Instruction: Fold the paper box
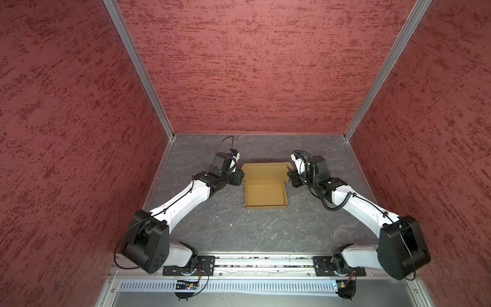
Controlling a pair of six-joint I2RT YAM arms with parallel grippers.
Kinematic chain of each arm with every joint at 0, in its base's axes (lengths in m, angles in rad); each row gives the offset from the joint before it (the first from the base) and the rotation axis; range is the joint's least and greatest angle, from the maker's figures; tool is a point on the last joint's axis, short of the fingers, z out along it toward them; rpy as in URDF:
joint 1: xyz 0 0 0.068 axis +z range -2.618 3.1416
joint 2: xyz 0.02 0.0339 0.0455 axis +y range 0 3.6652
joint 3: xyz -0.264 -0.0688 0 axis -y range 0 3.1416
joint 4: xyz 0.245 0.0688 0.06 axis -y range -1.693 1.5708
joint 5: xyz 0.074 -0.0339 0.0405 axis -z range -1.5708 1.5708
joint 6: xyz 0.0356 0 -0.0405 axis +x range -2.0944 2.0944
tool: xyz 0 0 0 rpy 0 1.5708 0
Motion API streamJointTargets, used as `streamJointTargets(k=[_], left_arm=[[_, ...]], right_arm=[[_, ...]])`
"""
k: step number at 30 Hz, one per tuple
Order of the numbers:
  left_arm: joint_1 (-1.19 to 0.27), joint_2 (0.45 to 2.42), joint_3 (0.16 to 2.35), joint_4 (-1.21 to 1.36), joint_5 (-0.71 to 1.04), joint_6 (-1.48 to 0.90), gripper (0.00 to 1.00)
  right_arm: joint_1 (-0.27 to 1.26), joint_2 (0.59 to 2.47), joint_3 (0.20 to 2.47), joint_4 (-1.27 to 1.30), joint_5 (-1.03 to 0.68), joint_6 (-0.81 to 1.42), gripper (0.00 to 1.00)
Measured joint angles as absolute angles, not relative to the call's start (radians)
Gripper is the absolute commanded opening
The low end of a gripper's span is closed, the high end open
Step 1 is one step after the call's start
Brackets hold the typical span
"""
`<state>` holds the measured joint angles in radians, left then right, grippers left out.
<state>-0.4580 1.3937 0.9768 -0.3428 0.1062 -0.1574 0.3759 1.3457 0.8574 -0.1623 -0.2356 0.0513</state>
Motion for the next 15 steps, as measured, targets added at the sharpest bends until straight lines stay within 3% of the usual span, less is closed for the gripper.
streamJointTargets(k=[9, 15], left_arm=[[-0.455, 1.464, 1.012, -0.334, 0.102, -0.133, 0.45], [-0.455, 1.465, 1.012, -0.302, 0.08, -0.118, 0.54]], right_arm=[[0.376, 1.346, 0.857, -0.162, -0.236, 0.044, 0.09], [0.376, 1.346, 0.858, -0.162, -0.236, 0.043, 0.08]])
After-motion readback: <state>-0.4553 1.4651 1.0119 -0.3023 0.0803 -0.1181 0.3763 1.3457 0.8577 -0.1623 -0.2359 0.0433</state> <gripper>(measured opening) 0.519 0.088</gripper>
